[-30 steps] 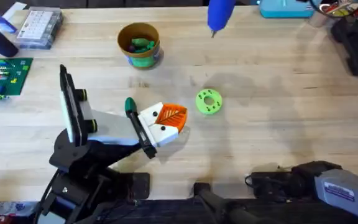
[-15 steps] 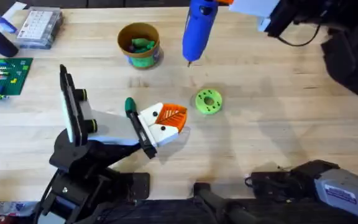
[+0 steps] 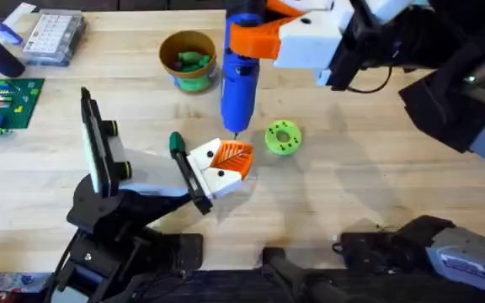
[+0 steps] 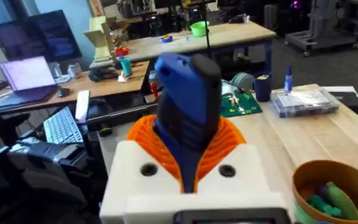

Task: Pick up the gripper from the table and insert it into the empty holder that is missing its gripper. Then pick up a screw, insert it into the mounting hole, and use the screwdriver to tighten it. Finally, clean up the table by picking up the vegetable and placing it into the bucket.

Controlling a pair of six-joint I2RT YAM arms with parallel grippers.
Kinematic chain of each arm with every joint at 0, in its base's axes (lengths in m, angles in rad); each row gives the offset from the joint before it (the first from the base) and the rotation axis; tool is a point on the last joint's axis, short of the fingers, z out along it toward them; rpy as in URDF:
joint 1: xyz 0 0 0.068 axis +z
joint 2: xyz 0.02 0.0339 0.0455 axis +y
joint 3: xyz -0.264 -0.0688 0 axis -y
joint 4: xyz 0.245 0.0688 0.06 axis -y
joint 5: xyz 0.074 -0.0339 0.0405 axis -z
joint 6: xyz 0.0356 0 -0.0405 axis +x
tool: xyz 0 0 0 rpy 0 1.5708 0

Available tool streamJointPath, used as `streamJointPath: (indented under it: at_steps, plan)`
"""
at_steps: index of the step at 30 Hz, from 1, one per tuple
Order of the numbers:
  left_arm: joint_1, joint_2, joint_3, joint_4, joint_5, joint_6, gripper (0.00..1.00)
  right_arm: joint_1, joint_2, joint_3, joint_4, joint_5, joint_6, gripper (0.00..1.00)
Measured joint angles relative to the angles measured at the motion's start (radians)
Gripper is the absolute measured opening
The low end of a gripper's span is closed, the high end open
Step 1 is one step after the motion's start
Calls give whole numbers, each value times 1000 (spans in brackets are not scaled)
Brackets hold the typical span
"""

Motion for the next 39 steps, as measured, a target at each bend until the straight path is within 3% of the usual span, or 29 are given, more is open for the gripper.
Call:
streamJointPath:
  at_steps: [18,39]
  plan:
    - [0,0,0,0,0,0,13,123,0,-6,71,8,-127,60]
    - [0,0,0,0,0,0,13,173,2,-6,72,124,-143,60]
